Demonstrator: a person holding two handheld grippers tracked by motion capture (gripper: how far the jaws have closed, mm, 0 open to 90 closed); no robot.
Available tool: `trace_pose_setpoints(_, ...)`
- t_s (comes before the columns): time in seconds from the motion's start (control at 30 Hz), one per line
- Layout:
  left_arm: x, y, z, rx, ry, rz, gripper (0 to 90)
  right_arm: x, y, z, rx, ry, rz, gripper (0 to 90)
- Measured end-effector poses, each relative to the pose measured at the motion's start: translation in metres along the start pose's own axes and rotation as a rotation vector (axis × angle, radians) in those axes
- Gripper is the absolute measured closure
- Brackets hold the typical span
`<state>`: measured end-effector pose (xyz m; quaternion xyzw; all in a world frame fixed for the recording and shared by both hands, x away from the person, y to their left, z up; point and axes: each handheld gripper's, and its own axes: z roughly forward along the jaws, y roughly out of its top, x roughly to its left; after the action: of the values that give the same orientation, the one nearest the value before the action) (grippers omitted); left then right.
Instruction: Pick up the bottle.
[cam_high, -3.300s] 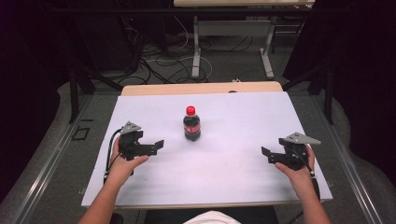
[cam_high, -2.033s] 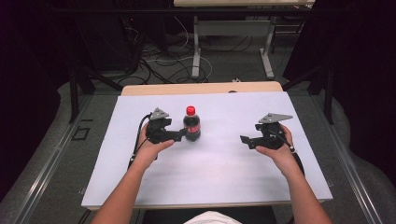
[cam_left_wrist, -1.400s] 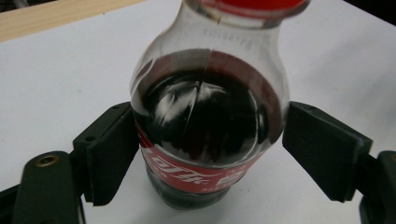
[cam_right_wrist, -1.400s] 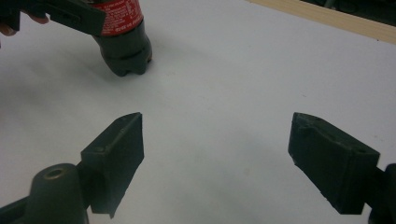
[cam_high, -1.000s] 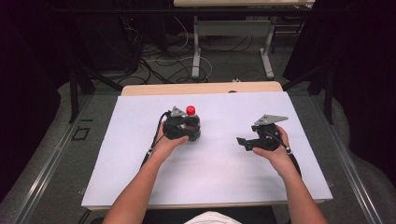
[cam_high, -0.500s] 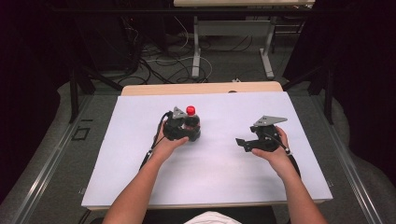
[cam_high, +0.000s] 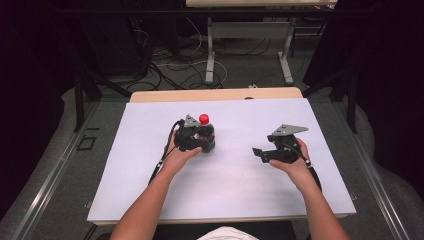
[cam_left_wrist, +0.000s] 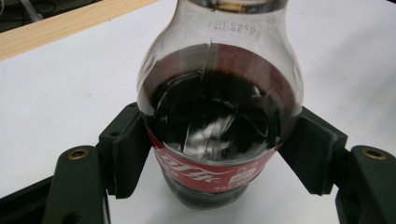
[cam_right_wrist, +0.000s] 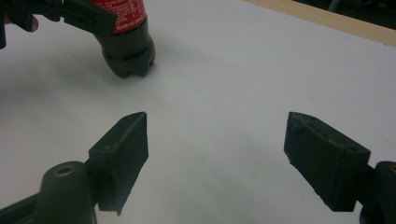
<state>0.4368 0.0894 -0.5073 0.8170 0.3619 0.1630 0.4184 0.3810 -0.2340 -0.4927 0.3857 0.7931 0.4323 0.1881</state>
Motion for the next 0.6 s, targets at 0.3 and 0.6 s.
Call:
trace_pose_setpoints(0.3,-0.008,0.004,-0.022,-0.014,-0.014,-0.011,30.2,0.004,0.002,-0.003,-0.015,0.011,-0.002,25.1)
trace_pose_setpoints(0.6,-0.021,0.004,-0.039,0.014,-0.047,0.012,30.2,0.013,0.007,-0.004,-0.017,0.034,-0.021,29.4)
